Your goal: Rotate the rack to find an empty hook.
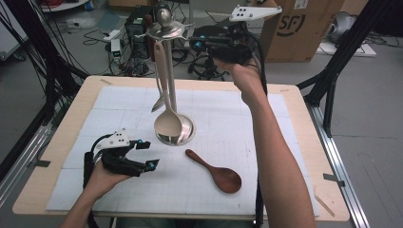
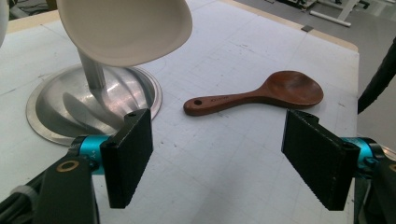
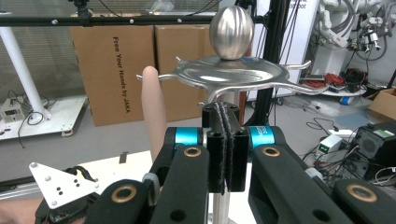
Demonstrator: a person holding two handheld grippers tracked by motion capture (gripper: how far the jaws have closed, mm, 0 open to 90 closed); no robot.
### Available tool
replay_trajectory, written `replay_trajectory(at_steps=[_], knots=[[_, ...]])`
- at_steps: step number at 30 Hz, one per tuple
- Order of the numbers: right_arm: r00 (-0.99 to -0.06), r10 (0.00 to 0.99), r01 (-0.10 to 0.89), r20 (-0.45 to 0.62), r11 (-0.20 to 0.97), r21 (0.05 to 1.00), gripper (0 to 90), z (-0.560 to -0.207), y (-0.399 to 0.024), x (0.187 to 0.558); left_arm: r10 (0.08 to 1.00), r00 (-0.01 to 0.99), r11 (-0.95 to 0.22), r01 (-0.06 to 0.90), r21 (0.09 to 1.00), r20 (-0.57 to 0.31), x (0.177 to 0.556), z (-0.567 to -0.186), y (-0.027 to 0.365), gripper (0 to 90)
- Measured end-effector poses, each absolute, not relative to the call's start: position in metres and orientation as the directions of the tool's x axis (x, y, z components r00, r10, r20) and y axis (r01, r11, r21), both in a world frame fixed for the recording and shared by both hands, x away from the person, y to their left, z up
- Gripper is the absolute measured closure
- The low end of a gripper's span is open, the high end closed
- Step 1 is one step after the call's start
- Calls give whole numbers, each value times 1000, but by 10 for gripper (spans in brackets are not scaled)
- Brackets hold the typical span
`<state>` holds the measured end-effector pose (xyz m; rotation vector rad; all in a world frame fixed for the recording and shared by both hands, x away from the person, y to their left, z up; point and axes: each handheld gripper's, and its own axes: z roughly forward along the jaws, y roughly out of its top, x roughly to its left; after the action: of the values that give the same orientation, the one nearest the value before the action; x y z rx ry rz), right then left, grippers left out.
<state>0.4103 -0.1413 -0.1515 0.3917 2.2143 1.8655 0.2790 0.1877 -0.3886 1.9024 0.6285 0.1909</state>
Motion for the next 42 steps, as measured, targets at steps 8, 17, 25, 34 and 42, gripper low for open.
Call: replay_trajectory(at_steps=[8, 17, 25, 34, 42], knots=[[-941, 340, 50, -11, 170, 984, 897, -148, -143, 405, 509, 848, -295, 333, 896, -148, 279, -389, 187, 256], [-938, 345, 40, -24, 177, 983, 897, -148, -142, 405, 507, 848, -293, 336, 895, -152, 278, -389, 187, 256], [-938, 345, 41, -24, 180, 983, 897, -149, -140, 406, 508, 847, -290, 335, 896, -153, 278, -388, 188, 256], [-943, 331, 25, -40, 190, 982, 898, -148, -134, 403, 510, 847, -289, 332, 898, -150, 278, -388, 188, 256], [-950, 309, 10, -54, 201, 980, 898, -147, -124, 399, 509, 847, -285, 331, 900, -151, 278, -388, 188, 256]])
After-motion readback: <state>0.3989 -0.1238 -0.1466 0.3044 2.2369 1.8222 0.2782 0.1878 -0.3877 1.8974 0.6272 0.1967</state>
